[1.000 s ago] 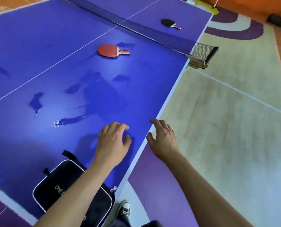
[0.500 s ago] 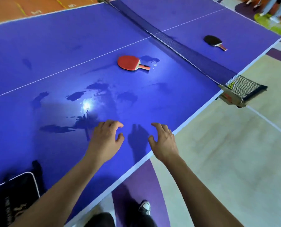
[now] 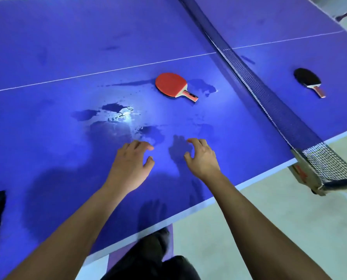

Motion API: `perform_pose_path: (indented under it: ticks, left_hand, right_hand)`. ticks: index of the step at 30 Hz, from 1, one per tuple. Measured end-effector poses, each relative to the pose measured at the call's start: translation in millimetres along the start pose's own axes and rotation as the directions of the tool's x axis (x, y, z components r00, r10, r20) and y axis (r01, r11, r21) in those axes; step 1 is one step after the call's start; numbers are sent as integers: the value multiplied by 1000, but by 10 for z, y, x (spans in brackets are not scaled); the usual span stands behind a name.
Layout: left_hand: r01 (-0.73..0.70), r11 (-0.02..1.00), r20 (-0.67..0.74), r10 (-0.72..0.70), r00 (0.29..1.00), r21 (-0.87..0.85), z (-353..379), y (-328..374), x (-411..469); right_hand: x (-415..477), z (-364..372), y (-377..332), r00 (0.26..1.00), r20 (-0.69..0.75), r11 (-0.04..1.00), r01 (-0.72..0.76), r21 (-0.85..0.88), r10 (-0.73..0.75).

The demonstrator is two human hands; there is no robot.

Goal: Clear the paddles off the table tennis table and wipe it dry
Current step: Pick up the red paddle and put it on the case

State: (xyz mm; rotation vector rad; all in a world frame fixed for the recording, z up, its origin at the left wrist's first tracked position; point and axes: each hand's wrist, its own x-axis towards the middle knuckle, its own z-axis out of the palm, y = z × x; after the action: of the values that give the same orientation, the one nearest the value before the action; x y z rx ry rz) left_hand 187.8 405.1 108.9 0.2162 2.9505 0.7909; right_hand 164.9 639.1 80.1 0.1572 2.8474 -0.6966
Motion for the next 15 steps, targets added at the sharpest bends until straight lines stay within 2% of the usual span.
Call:
perform_pose_path:
  ticks: [9,11,15]
  left_hand:
    - [56,998,-36,-54,998,38,196,360,669]
    - [108,993,-39,-106,994,55,269,378,790]
    - [232,969,-71,-227,971,80,422,427,984]
  right_hand:
    - [1184,-365,460,996,36,985,91,-144,-87]
    - [1589,-388,498,993,46,980,115,-160,-109]
    - [2366,-323,443,970,155,957,215,-197,-186]
